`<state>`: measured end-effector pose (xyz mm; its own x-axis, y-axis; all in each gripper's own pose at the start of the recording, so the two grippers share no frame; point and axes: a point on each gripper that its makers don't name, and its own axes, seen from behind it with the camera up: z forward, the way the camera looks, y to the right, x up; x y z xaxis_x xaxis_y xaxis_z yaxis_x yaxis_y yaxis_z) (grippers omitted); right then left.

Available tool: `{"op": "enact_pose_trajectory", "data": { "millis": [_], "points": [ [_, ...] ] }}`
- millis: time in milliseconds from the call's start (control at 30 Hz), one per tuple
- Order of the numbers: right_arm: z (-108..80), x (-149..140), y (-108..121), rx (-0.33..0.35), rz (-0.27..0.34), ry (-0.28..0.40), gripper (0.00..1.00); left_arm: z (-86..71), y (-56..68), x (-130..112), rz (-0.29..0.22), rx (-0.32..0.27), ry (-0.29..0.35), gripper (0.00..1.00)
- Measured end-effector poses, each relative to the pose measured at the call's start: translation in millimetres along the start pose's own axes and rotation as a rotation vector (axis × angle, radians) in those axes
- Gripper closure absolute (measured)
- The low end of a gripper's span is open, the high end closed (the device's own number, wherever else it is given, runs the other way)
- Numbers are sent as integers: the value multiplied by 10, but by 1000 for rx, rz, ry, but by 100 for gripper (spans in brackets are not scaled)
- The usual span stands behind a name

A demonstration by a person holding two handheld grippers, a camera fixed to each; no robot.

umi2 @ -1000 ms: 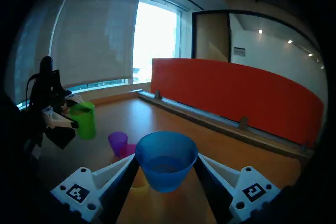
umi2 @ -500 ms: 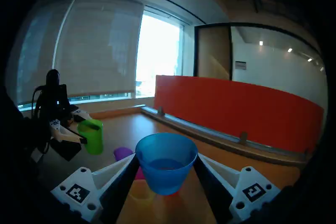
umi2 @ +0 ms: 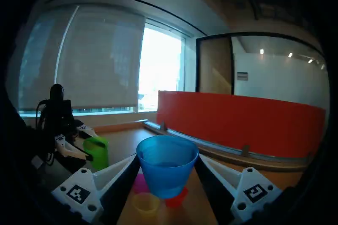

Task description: Pour water

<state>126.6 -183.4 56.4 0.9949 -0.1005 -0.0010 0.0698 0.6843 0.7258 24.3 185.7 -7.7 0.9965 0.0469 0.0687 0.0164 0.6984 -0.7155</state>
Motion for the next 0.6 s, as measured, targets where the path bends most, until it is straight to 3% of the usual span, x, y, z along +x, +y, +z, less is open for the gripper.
{"op": "enact_pose_trajectory", "data": {
  "millis": [200,600],
  "points": [
    [12,64,-29,13,-29,4,10,21,35,-15,0,-17,0,14],
    [48,253,-159,36,-146,10,10,64,107,-55,-13,-51,1,14]
  ]
}}
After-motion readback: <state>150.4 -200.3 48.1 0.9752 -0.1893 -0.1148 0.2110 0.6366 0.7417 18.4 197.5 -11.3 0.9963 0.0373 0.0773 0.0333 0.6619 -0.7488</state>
